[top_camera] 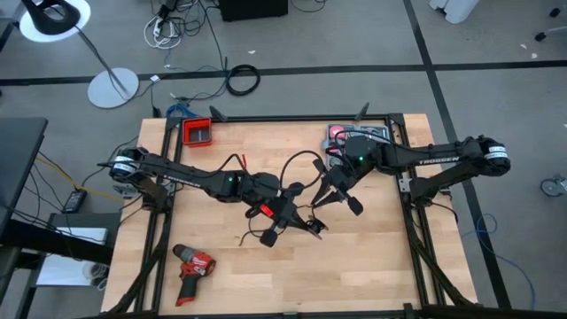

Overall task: Coil cords
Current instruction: Coil the black wire onto the black spool

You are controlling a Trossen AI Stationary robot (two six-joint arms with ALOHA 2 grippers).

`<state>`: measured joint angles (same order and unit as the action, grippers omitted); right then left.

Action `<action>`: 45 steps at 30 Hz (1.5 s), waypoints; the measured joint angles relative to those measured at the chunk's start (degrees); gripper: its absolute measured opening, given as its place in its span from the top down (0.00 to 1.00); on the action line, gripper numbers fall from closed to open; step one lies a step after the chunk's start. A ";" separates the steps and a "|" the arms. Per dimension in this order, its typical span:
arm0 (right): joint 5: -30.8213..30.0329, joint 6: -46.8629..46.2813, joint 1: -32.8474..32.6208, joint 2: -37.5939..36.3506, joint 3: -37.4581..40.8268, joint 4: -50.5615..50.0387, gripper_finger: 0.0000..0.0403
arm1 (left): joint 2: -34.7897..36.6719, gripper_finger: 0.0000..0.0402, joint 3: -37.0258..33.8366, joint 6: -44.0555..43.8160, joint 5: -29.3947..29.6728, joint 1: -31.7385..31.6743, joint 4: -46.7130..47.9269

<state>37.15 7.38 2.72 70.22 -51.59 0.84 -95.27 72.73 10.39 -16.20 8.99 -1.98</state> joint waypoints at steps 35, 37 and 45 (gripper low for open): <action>-6.50 -9.02 -4.17 -0.13 9.04 2.50 1.00 | 2.08 1.00 0.00 7.55 11.35 0.45 4.48; -6.43 -10.38 -4.18 -0.13 9.07 1.99 0.99 | 2.10 1.00 0.00 7.69 12.92 0.80 6.04; -5.40 -16.02 -4.76 -0.13 9.14 1.03 0.89 | 2.15 1.00 0.07 9.96 20.12 2.34 11.60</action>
<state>31.75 -8.64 -2.04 70.08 -42.46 1.87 -93.12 72.79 20.35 3.92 11.33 9.62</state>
